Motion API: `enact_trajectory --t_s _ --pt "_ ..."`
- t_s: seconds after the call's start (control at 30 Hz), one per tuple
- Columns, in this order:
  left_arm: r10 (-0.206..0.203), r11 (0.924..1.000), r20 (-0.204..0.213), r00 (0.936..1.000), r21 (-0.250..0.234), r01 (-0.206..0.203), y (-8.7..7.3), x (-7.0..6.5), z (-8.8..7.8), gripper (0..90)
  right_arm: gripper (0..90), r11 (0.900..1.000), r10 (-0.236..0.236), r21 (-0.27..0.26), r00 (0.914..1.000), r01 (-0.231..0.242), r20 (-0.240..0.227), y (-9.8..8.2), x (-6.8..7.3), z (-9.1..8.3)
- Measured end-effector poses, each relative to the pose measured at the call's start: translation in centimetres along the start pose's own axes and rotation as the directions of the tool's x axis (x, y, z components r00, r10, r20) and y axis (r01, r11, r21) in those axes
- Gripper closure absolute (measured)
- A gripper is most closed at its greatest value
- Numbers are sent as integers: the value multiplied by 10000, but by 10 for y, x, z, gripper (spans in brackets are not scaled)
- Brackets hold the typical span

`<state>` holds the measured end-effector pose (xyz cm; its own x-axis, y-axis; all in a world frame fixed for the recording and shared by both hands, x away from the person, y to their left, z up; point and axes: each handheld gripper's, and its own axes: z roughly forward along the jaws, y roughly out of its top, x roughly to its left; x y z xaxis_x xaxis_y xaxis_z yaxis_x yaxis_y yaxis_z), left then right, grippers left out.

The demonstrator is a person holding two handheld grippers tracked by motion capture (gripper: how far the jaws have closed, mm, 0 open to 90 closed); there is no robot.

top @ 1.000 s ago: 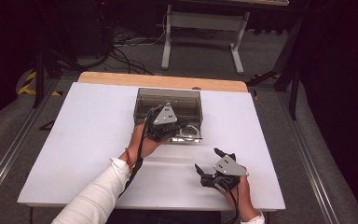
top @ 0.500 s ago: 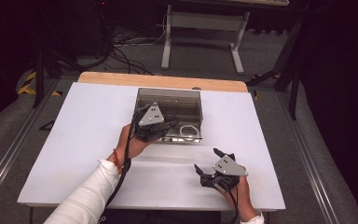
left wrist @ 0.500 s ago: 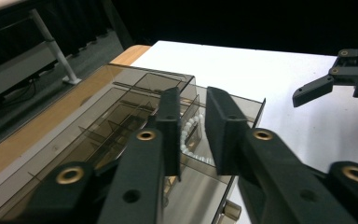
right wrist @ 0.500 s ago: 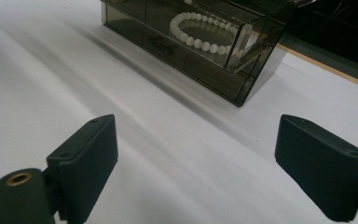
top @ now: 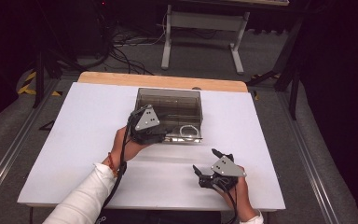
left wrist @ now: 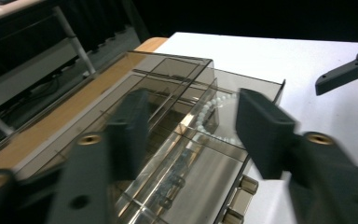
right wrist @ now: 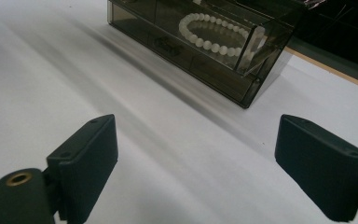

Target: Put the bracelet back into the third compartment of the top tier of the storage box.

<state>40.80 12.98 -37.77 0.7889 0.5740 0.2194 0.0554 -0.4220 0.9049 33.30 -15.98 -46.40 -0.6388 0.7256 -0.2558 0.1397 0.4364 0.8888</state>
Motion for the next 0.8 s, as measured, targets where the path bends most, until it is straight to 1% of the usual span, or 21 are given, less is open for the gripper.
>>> enact_trajectory --t_s 0.07,0.1,0.23,0.33,0.4,0.43,0.5,0.57,0.7,0.77,0.8 --pt "129 9999 83 9999 -37 -129 -1 0 -2 363 139 10000 63 22 10000 -63 15 0 -1 0" --pt "127 9999 39 9999 -77 -127 -2 0 -3 335 139 10000 82 19 10000 -83 27 0 -1 1" --pt "-81 9998 135 9999 -157 83 -5 0 -5 228 139 9999 140 24 9999 -140 51 -1 -1 0" --pt "-186 9997 50 9998 -137 186 -8 2 -8 151 139 9997 230 -16 9997 -230 10 -1 -2 0" --pt "-157 9997 -181 9997 -166 154 -10 3 -9 121 139 9997 240 -3 9997 -240 31 -1 -2 1" --pt "-167 9997 -200 9997 -191 163 -11 3 -10 101 143 9995 301 -15 9995 -301 7 -2 -3 1" --pt "-197 9995 -266 9995 -267 190 -12 3 -12 85 147 9991 427 -45 9991 -427 -18 -2 -4 1" --pt "-253 9991 -150 9996 -355 248 -13 4 -15 80 148 9991 419 -49 9991 -419 0 -2 -4 0" --pt "-1 9993 -423 9991 -364 -15 -16 5 -22 69 149 9988 481 -93 9988 -481 40 -2 -4 0" --pt "-69 9990 -453 9989 -442 49 -18 5 -25 69 149 9989 459 -57 9989 -459 23 -2 -4 0" --pt "-35 9990 -459 9989 -452 15 -19 5 -27 69 149 9989 459 -69 9989 -459 21 -2 -4 0"
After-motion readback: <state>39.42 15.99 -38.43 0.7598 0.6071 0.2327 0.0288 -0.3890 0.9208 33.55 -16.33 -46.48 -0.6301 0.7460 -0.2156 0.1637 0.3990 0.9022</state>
